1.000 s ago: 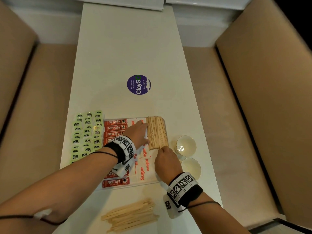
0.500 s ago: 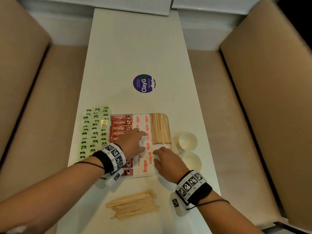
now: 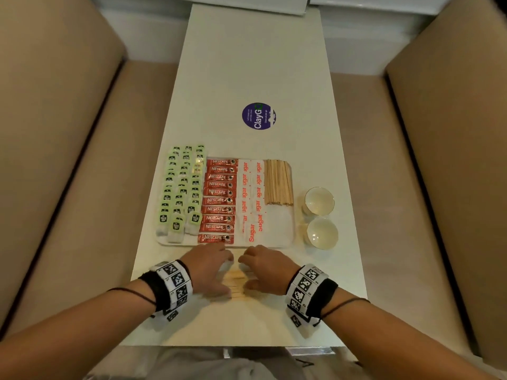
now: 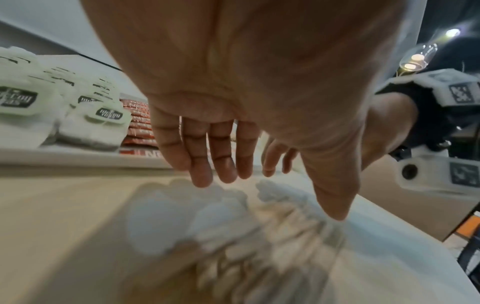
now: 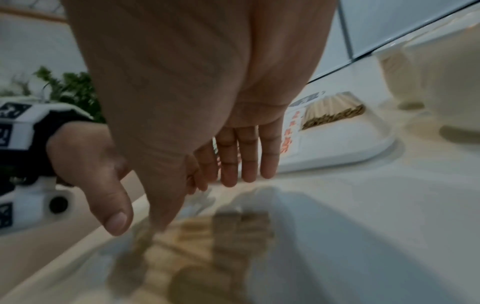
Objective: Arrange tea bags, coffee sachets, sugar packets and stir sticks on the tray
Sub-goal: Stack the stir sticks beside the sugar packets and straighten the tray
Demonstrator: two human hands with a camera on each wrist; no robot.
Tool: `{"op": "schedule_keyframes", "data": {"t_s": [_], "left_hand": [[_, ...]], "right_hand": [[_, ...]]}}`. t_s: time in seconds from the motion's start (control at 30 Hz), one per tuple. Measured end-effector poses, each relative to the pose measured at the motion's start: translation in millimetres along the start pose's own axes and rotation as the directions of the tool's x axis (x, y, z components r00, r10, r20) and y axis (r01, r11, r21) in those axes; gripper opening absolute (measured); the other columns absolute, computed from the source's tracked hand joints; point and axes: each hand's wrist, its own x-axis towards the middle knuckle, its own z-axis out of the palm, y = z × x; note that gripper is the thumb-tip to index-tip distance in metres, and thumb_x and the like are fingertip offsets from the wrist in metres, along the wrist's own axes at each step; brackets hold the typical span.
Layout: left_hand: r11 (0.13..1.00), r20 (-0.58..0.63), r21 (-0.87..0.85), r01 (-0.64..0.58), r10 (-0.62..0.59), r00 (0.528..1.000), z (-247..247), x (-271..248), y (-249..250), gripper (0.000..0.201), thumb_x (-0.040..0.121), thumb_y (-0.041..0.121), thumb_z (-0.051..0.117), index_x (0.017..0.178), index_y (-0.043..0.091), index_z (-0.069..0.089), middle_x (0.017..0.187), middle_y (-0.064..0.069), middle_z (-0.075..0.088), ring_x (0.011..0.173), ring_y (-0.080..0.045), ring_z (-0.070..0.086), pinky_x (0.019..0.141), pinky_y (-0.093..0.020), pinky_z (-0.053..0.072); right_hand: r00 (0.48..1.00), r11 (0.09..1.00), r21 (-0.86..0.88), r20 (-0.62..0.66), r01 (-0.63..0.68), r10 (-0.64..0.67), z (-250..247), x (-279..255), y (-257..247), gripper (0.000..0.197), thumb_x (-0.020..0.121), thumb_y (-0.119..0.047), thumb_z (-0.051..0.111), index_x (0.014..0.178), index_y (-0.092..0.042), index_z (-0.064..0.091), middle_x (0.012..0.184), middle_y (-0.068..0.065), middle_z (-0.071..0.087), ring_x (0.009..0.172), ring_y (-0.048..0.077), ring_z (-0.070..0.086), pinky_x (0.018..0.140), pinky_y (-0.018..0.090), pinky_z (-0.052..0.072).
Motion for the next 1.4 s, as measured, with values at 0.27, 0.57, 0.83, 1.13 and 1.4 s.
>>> {"op": "schedule_keyframes", "data": {"t_s": [0.27, 0.57, 0.83, 1.13, 1.4], "left_hand": [[0.991, -0.015, 0.097, 0.089, -0.088, 0.996, 35, -16, 13, 0.071, 0.069, 0.061, 0.073, 0.126, 0.027, 0.048, 0.120, 0.005, 0.048, 0.105, -0.018, 0.049, 0.088, -0.033, 0.044], [0.992, -0.049, 0.032, 0.124, -0.123, 0.991, 45, -24, 23, 0.050, 0.083, 0.038, 0.070, 0.126, 0.020, 0.052, 0.122, -0.001, 0.051, 0.108, -0.021, 0.051, 0.088, -0.033, 0.046], [0.990, -0.040, -0.010, 0.142, -0.142, 0.989, 52, -22, 23, 0.032, 0.089, 0.028, 0.063, 0.119, 0.018, 0.059, 0.116, -0.003, 0.056, 0.104, -0.023, 0.056, 0.084, -0.032, 0.045], [0.988, -0.040, -0.001, 0.154, -0.154, 0.987, 54, -17, 21, 0.017, 0.088, 0.018, 0.056, 0.104, 0.014, 0.062, 0.105, -0.007, 0.058, 0.096, -0.027, 0.059, 0.080, -0.036, 0.049], [0.990, -0.041, 0.010, 0.140, -0.140, 0.989, 59, -15, 17, 0.021, 0.091, 0.025, 0.059, 0.107, 0.013, 0.063, 0.106, -0.008, 0.056, 0.091, -0.028, 0.060, 0.077, -0.036, 0.047]], "right_hand": [[0.999, 0.980, -0.197, -0.025, 0.029, -0.035, 34, -1, -12, 0.073, 0.074, -0.053, 0.081, 0.127, -0.011, 0.052, 0.124, 0.008, 0.053, 0.109, 0.027, 0.050, 0.091, 0.042, 0.049], [0.996, 0.974, -0.222, -0.072, 0.040, -0.058, 48, 4, -14, 0.041, 0.086, -0.039, 0.073, 0.111, -0.010, 0.058, 0.110, 0.011, 0.058, 0.097, 0.029, 0.055, 0.078, 0.041, 0.049], [0.997, 0.976, -0.214, -0.050, 0.046, -0.058, 49, 6, -17, 0.022, 0.096, -0.028, 0.060, 0.106, -0.008, 0.059, 0.104, 0.013, 0.060, 0.093, 0.032, 0.058, 0.072, 0.042, 0.050], [0.999, 0.974, -0.225, -0.007, 0.029, -0.031, 45, 15, -18, 0.024, 0.093, -0.030, 0.062, 0.105, -0.009, 0.061, 0.101, 0.012, 0.062, 0.088, 0.031, 0.061, 0.075, 0.040, 0.051], [0.999, 0.974, -0.221, 0.002, 0.050, -0.051, 47, 15, -15, 0.023, 0.094, -0.026, 0.059, 0.109, -0.008, 0.060, 0.104, 0.014, 0.061, 0.089, 0.032, 0.060, 0.073, 0.039, 0.048]]}}
